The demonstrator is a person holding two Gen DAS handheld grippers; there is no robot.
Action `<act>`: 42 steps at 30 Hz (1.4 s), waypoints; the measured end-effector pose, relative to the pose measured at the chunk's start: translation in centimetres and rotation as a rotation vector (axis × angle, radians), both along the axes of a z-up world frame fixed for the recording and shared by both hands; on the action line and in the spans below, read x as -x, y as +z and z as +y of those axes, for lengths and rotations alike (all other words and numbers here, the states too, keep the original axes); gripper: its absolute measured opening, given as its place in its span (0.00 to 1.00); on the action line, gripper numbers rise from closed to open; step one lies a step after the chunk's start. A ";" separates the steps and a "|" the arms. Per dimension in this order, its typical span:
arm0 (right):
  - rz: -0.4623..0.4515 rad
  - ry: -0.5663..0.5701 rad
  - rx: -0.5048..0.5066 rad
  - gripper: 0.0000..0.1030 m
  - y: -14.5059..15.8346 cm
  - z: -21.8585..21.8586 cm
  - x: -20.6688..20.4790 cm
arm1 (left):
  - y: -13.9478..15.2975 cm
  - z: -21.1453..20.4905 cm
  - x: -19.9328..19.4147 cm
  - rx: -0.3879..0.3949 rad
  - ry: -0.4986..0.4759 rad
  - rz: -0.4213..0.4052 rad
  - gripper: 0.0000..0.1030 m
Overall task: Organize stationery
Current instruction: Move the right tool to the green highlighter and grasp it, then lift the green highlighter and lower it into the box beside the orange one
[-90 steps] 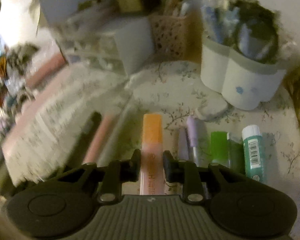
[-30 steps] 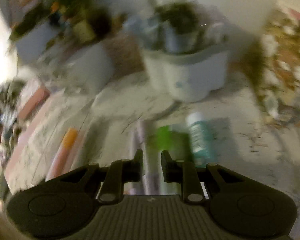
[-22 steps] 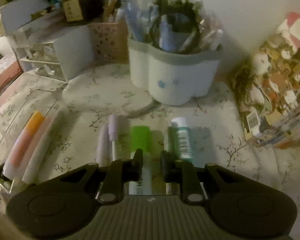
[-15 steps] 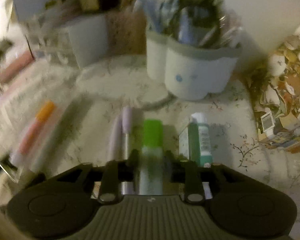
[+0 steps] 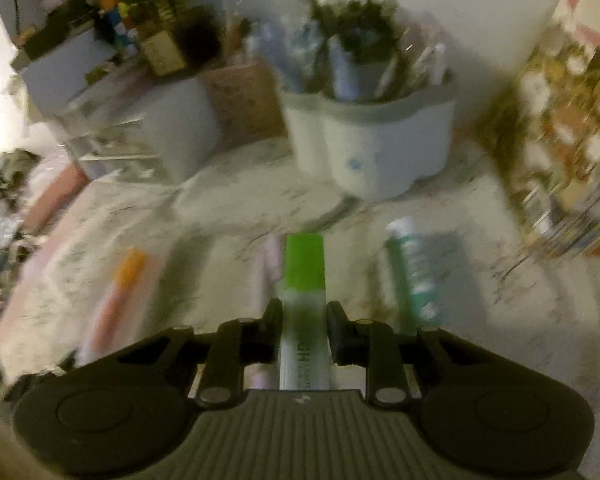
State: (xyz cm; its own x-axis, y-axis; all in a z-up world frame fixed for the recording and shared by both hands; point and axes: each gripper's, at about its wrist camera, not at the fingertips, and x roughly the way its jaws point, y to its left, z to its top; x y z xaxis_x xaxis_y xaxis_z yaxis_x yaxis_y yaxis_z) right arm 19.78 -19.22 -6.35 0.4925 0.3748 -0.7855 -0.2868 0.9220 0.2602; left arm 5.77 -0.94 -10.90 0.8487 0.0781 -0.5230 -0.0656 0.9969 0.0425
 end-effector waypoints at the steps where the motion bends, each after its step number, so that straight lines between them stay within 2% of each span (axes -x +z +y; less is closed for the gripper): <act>1: 0.011 0.005 0.002 0.16 0.1 0.2 0.4 | 0.0 0.0 0.0 0.000 0.000 0.000 0.70; 7: 0.008 0.072 0.046 0.16 -0.2 1.0 2.6 | 0.0 0.0 0.0 0.000 0.000 0.000 0.70; 9: 0.014 0.078 0.044 0.21 -0.3 0.9 2.7 | 0.0 0.0 0.0 0.001 0.000 0.000 0.70; 11: 0.029 0.066 -0.014 0.26 -0.2 0.1 2.6 | 0.0 0.0 0.0 0.000 0.000 0.000 0.70; 14: 0.039 0.043 -0.091 0.26 -0.2 -1.4 2.5 | 0.0 0.0 0.0 0.000 0.000 0.000 0.70; 16: 0.038 0.036 -0.098 0.26 -0.2 -1.8 2.7 | 0.0 0.0 0.0 0.000 0.000 0.000 0.70; 18: -0.008 0.057 -0.034 0.26 0.0 -1.1 3.7 | 0.0 0.0 0.0 0.000 0.000 0.000 0.70; 23: -0.101 0.191 0.131 0.26 -0.2 2.0 6.0 | 0.0 0.0 0.0 0.000 0.001 0.000 0.70; 25: -0.110 0.219 0.199 0.26 -0.5 2.8 6.0 | 0.0 0.0 0.0 0.001 0.000 0.000 0.70; 30: -0.108 0.300 0.284 0.26 -1.1 4.4 5.7 | 0.0 0.0 0.0 0.001 0.001 0.000 0.70; 32: -0.116 0.289 0.314 0.26 -1.6 4.9 5.8 | 0.0 0.0 0.0 0.001 0.001 0.000 0.70; 34: -0.114 0.280 0.320 0.17 -1.6 5.2 5.7 | 0.0 0.0 0.0 0.001 0.001 0.001 0.70; 36: -0.095 0.248 0.293 0.17 -1.6 4.9 5.3 | 0.0 0.0 0.0 0.002 0.000 0.001 0.70; 39: -0.041 0.180 0.182 0.16 -1.4 3.5 4.6 | 0.0 0.0 0.0 0.003 0.000 0.001 0.70; 41: 0.042 0.115 -0.002 0.16 -1.5 1.6 3.8 | 0.0 0.0 0.0 0.003 0.001 0.001 0.70; 42: 0.104 0.075 -0.133 0.16 -1.8 0.3 3.3 | -0.1 -0.1 0.1 0.003 0.000 0.001 0.70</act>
State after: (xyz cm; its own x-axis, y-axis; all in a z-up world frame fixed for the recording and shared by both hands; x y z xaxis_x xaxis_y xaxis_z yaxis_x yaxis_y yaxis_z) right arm 16.49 -18.93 -8.15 0.3781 0.5114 -0.7717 -0.3183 0.8545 0.4104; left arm 5.71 -1.05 -10.95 0.8481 0.0767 -0.5243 -0.0657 0.9971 0.0395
